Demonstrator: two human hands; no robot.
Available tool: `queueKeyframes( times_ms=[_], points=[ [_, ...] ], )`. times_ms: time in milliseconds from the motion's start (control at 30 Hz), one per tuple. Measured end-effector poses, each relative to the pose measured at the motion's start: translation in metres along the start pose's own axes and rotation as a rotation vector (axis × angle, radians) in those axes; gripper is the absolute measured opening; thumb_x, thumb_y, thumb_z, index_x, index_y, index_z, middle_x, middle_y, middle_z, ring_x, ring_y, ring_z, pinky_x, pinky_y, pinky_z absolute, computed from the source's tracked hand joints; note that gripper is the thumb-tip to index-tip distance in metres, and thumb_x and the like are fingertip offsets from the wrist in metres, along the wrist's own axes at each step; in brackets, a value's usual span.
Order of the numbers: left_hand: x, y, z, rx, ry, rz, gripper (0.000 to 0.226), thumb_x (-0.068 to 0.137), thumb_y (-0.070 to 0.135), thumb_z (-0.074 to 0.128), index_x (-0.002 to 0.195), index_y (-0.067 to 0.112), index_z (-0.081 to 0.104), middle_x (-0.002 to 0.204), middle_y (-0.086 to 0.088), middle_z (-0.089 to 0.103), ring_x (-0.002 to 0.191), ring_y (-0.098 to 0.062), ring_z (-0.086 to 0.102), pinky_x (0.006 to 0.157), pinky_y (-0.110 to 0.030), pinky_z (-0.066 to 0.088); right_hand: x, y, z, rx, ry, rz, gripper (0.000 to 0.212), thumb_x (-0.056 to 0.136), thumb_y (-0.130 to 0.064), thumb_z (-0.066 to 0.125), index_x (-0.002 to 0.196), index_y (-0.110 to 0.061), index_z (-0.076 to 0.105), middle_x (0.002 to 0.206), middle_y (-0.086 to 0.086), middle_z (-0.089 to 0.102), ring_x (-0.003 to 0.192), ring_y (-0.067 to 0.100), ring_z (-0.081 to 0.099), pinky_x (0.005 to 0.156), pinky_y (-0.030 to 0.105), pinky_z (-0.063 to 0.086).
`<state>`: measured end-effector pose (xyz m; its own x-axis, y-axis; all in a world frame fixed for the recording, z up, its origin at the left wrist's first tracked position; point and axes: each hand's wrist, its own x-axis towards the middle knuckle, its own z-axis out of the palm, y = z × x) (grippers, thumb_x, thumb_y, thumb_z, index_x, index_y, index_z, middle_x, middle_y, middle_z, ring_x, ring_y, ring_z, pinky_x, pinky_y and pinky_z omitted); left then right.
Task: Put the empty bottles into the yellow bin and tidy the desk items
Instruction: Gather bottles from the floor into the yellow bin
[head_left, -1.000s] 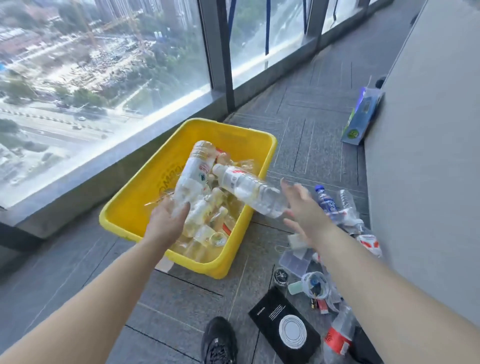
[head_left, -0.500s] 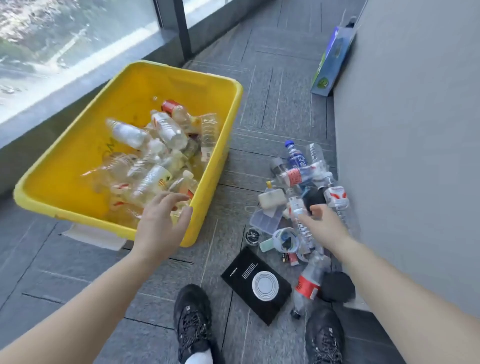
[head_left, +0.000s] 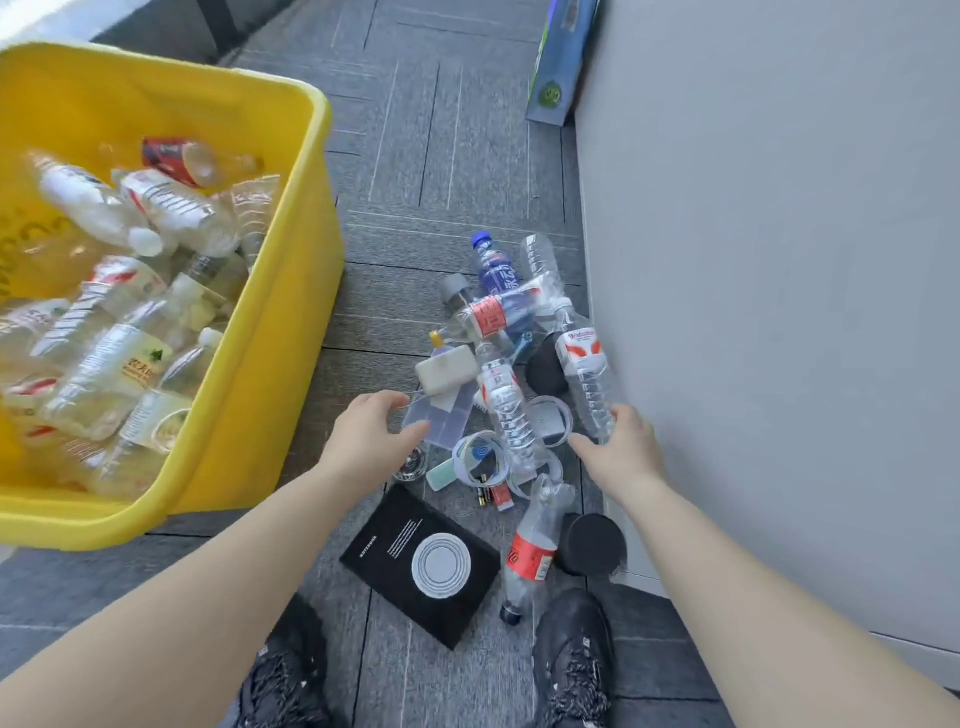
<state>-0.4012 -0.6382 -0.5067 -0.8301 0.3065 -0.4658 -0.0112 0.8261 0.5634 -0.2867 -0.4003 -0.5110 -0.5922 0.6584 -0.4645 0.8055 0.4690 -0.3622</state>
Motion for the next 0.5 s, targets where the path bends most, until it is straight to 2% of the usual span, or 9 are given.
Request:
queueKeyframes(
  times_ms=[133,300,500],
  points=[
    [0.032,0.014,0.033,-0.031,-0.097,-0.128,0.065,0.083,0.050,0.061,0.137,0.018,0.043,0.138,-0.007,0.047,0.123,-0.025,0.047,0.100,-0.040,0.043,0.022,-0.006,0.009,-0.116,0.023,-0.035,0.073,0.085,-0.043,0.061,0.143,-0.013,0.029,0.150,0.007,0.031,0.135,0.029,0.031,0.107,0.037,0.030],
    [0.066,0.033,0.068,0.105,-0.149,-0.143,0.074,0.079,0.058,0.061,0.138,0.017,0.039,0.133,-0.009,0.046,0.120,-0.030,0.046,0.094,-0.039,0.044,0.053,-0.011,0.020,-0.249,0.013,-0.062,0.084,0.086,-0.046,0.059,0.149,-0.015,0.013,0.158,0.004,0.011,0.142,0.027,0.017,0.113,0.036,0.021],
    [0.103,0.045,0.105,0.046,-0.204,-0.203,0.083,0.077,0.063,0.060,0.140,0.017,0.030,0.137,-0.011,0.040,0.126,-0.031,0.041,0.100,-0.045,0.041,0.092,-0.016,0.033,-0.260,0.028,-0.056,0.088,0.086,-0.045,0.060,0.150,-0.018,0.006,0.160,0.006,0.005,0.145,0.027,0.011,0.115,0.037,0.016]
  ],
)
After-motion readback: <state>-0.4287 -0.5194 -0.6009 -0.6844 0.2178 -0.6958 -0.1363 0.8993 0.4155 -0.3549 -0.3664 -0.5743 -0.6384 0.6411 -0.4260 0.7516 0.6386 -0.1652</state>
